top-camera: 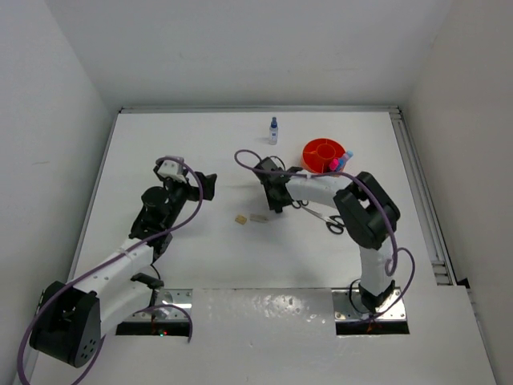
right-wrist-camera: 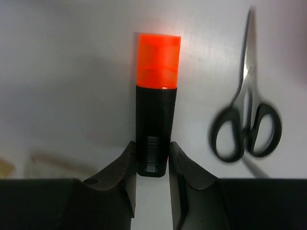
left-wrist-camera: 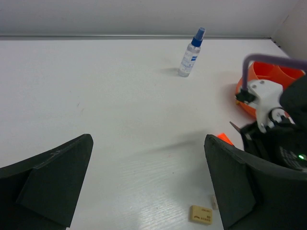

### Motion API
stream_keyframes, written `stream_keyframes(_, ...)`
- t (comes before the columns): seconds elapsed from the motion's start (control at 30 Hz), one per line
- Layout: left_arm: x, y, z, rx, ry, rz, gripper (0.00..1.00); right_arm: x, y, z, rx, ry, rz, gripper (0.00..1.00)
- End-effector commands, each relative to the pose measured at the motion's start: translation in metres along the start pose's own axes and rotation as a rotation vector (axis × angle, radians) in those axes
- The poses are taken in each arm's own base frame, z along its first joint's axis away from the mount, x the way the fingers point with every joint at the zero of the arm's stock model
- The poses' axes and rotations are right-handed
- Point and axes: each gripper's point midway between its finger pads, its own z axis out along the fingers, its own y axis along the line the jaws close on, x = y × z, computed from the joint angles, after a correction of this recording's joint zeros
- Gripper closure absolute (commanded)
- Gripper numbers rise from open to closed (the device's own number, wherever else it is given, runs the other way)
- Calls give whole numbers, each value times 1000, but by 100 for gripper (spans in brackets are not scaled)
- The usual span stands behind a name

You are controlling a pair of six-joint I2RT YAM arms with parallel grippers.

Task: Sort the stationery into containers
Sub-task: Pick up the pen from the center of the board.

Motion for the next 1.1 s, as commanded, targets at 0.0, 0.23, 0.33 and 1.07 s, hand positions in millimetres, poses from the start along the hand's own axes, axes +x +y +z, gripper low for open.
stream_keyframes(0.0,-12,1,-2,5,-62,-18,1,31,2,-21,-84,34,-59,100)
stream_keyframes(0.23,-13,-7,-3,52,-65,-27,1,29,2,-15,-101,82,-94,73)
stream_keyframes(0.33,-14,-7,-5,51,-72,-27,1,13,4,-9,-105,68,-94,63)
stream_keyframes(1.07,-19,-8,-7,60,-87,-16,1,-30,12,-9,-200,26,-69,100)
